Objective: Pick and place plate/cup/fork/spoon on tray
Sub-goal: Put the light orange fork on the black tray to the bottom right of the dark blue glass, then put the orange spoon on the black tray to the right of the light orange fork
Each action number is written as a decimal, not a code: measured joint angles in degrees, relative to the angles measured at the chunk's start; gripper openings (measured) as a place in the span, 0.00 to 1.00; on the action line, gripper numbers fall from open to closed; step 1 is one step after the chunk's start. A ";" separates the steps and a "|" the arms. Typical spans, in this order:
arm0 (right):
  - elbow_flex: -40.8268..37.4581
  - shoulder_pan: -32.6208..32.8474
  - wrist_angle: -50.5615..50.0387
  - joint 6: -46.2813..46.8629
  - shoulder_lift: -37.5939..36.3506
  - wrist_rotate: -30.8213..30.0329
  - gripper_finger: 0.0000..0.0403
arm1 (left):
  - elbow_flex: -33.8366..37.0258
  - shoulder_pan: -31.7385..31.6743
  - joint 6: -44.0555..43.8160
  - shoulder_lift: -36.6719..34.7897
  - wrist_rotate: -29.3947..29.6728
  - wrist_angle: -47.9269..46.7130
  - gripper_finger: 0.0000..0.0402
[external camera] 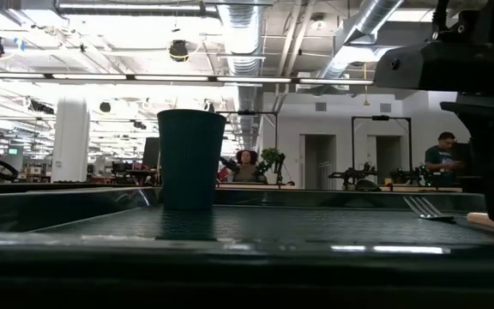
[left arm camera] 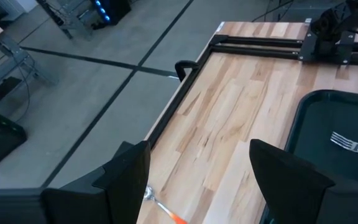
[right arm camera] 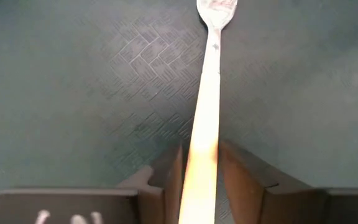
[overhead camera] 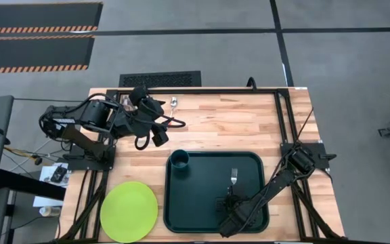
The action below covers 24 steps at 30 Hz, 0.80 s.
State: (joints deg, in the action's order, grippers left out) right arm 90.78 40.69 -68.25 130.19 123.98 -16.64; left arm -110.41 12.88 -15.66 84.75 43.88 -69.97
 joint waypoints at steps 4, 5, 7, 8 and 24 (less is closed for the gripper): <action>0.00 0.02 -0.04 -0.22 0.00 -0.15 0.45 | 0.00 0.00 0.00 0.00 0.00 -0.02 0.65; 0.00 0.02 -0.04 -0.20 0.00 -0.17 0.48 | 0.00 0.00 0.00 0.00 0.00 -0.11 0.65; 0.00 0.02 -0.13 -0.24 -0.23 -0.68 0.52 | 0.00 -0.04 0.20 0.00 0.04 -0.57 0.65; 0.05 0.06 -0.27 -0.40 -0.52 -1.44 0.53 | 0.00 -0.34 0.29 0.00 0.16 -1.13 0.65; 10.63 1.78 -14.50 -4.50 -5.64 -15.73 0.51 | 48.51 -26.65 -2.88 -19.89 -16.78 30.23 0.65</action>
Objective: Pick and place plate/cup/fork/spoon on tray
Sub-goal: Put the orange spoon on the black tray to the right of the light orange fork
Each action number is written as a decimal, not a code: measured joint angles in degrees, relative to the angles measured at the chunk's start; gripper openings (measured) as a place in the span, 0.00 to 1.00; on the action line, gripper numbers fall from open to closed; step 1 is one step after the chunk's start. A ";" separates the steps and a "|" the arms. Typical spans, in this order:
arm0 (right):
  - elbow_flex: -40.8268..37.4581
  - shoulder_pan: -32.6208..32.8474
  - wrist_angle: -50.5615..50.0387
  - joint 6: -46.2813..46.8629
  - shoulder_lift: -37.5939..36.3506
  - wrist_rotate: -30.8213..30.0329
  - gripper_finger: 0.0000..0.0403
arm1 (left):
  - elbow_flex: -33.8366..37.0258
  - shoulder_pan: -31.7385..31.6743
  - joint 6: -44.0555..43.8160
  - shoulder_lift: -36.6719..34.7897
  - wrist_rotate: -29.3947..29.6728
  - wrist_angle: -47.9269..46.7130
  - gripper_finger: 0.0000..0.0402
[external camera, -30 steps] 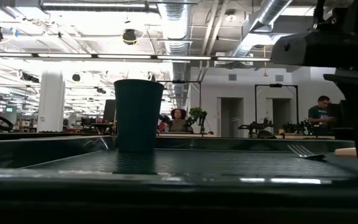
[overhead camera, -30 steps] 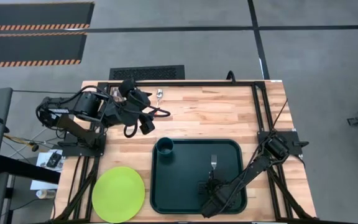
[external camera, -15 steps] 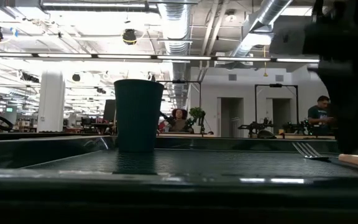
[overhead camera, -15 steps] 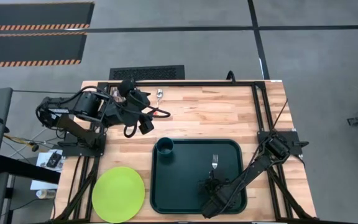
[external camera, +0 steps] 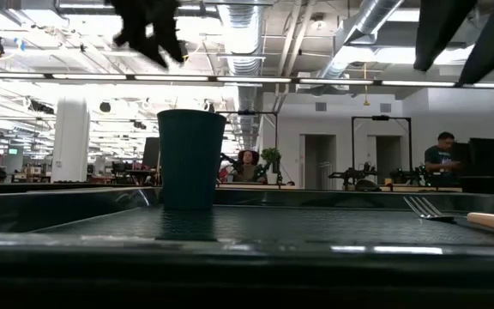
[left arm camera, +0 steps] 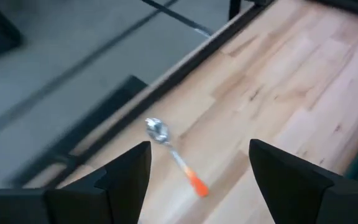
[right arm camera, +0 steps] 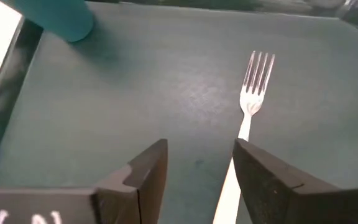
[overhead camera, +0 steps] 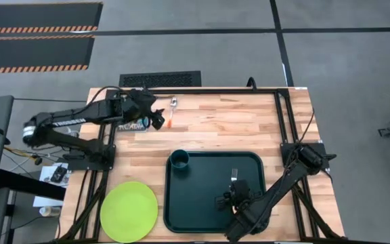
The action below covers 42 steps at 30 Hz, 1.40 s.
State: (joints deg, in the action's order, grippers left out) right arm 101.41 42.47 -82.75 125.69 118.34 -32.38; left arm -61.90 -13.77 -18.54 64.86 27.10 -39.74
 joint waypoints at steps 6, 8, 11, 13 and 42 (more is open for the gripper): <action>2.53 -0.08 -1.01 -3.46 -0.02 -0.31 0.49 | 15.09 -17.16 0.12 0.07 -13.39 17.45 0.61; 2.68 -0.40 -1.03 -4.08 -0.02 -0.75 0.49 | 17.13 -21.48 -0.84 2.43 -20.60 20.52 0.60; 2.68 -1.07 -1.04 -5.21 -0.02 -0.75 0.49 | 17.93 -24.76 -2.04 7.83 -26.30 24.09 0.60; 2.68 -1.48 -1.04 -5.79 -0.02 -0.73 0.49 | 17.02 -24.87 -1.96 12.13 -26.81 24.32 0.60; 2.66 -1.74 -1.13 -8.63 -0.02 -0.75 0.44 | 12.54 -18.77 -3.78 37.18 -17.21 33.08 0.43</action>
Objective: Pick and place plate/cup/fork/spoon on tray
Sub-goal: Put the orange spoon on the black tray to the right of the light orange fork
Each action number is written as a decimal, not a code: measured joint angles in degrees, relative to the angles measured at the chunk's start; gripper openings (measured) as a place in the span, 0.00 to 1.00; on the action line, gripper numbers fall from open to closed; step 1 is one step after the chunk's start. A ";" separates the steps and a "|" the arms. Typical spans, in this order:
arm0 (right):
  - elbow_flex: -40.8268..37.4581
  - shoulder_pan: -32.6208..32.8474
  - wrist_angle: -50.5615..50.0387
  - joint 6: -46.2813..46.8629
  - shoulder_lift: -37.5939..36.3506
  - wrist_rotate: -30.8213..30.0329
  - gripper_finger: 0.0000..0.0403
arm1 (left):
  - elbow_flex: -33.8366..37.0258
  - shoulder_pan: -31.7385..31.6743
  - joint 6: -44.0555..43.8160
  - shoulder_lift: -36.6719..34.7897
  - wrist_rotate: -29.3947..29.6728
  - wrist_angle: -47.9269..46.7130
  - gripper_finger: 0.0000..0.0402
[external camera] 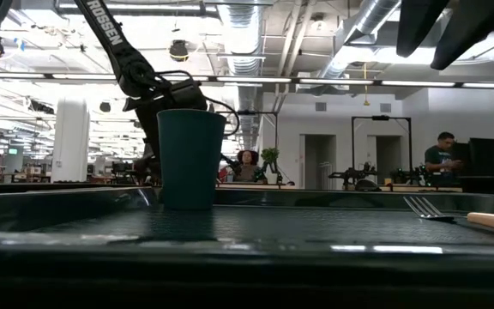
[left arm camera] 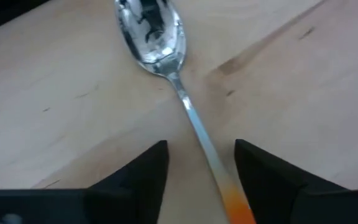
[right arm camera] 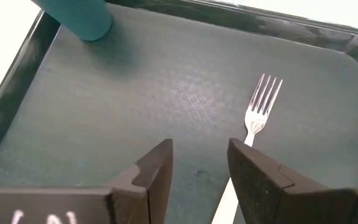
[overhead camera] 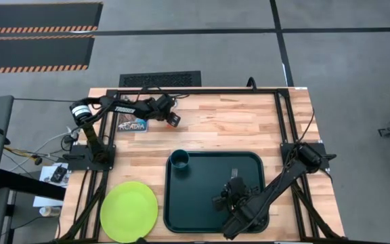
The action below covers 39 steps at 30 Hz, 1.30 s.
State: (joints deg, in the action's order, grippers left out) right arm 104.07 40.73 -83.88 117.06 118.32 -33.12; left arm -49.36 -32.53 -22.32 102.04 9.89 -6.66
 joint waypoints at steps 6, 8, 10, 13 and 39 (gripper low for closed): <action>0.00 0.00 0.31 -0.10 0.00 0.00 0.42 | 0.00 -0.37 -0.77 0.05 0.76 -0.92 0.15; 0.00 0.00 0.42 -0.10 0.00 0.00 0.42 | 0.04 -0.41 0.16 0.09 0.88 -0.99 0.05; 0.00 0.00 0.50 -0.11 0.00 0.00 0.42 | 0.07 -0.39 1.19 0.13 0.88 -0.89 0.03; 0.00 0.00 0.48 -0.18 0.00 -0.09 0.42 | 0.11 -0.39 2.21 -0.24 0.88 -0.89 0.01; -0.03 -0.89 -2.89 -9.98 -8.39 -16.76 0.41 | 0.31 0.50 5.53 -12.00 -0.66 -5.91 0.00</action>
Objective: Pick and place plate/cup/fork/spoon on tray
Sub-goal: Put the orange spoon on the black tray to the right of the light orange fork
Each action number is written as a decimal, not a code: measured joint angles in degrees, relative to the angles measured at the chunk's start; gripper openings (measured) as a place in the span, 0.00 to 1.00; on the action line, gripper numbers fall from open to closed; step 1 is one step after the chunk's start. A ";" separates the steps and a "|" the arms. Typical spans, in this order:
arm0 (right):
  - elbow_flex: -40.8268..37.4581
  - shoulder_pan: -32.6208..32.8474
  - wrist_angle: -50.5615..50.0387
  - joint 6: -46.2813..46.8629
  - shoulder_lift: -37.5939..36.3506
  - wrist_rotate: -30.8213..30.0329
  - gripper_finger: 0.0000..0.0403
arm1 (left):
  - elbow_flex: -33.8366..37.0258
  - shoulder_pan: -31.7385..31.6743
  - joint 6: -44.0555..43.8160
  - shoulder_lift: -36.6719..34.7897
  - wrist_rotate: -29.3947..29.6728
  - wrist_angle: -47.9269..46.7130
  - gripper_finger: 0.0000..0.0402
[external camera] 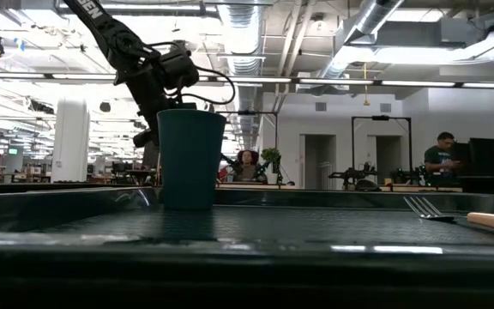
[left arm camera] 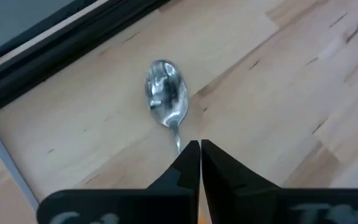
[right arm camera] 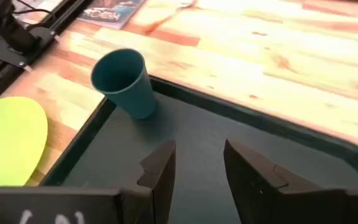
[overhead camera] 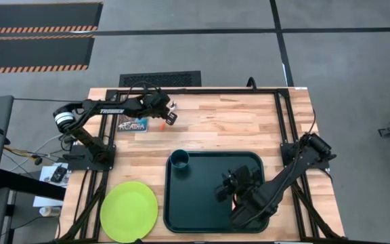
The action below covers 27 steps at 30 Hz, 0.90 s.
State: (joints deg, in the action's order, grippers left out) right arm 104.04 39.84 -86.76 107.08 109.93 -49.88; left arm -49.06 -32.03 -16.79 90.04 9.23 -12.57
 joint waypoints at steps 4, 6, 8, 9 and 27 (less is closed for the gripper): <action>-0.01 -1.13 0.31 -4.54 -0.99 -0.70 0.40 | 0.00 -0.02 2.22 0.00 1.08 -0.86 0.00; 0.01 -1.93 0.72 -6.02 -1.14 -0.86 0.40 | 0.00 -0.03 2.23 0.00 1.67 -1.06 0.02; 0.01 -2.59 1.04 -7.04 -1.05 -0.81 0.41 | 0.00 -0.04 2.12 0.03 1.77 -0.58 0.06; 0.01 -2.85 1.27 -7.34 -1.05 -0.81 0.41 | 0.01 -0.04 2.06 0.04 1.79 -0.28 0.09; 0.01 -3.24 3.76 -8.60 -0.77 -0.79 0.40 | 6.05 4.69 -4.45 1.80 8.50 11.11 0.58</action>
State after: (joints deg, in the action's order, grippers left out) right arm 104.05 36.60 -83.01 98.48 109.16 -50.68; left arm -43.00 -27.34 -21.24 91.84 17.73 -1.47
